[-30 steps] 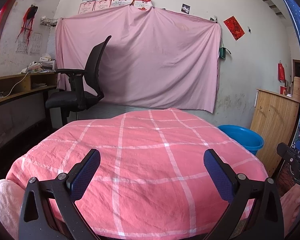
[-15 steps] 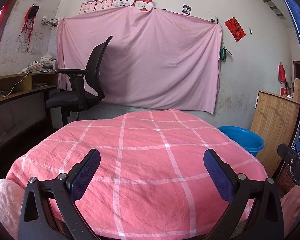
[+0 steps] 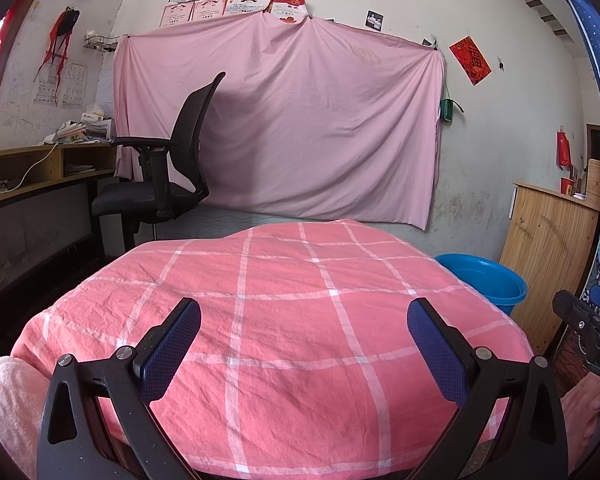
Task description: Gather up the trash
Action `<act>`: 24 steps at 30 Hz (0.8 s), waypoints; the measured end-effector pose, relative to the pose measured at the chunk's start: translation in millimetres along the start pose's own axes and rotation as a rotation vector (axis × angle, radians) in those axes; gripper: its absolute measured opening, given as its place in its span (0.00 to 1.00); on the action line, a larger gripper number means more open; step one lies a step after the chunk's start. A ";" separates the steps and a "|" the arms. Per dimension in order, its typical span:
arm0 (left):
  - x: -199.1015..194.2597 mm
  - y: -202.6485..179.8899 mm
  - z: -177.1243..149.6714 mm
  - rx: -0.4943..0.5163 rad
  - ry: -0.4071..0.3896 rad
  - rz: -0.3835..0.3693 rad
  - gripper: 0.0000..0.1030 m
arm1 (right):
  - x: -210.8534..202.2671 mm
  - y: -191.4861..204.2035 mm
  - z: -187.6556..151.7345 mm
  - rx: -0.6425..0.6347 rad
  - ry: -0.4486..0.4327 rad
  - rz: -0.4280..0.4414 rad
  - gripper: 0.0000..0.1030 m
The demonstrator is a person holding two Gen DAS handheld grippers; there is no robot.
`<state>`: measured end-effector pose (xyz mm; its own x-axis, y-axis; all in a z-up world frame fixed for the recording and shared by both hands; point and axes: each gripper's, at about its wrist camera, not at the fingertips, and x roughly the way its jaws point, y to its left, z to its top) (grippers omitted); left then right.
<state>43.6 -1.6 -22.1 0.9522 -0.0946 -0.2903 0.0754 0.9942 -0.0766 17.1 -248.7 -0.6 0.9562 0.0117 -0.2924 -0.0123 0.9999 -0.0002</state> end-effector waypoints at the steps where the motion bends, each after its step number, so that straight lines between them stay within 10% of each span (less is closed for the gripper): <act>1: -0.5 -0.1 0.9 -0.001 0.000 -0.001 0.98 | -0.1 -0.1 0.2 0.000 0.000 0.000 1.00; 24: -0.7 -1.5 2.5 -0.001 -0.002 0.000 0.98 | -0.2 0.5 0.1 0.001 0.000 -0.001 1.00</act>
<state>43.6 -2.9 -19.4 0.9530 -0.0946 -0.2880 0.0753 0.9941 -0.0774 17.0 -248.2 -0.4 0.9561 0.0108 -0.2928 -0.0111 0.9999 0.0007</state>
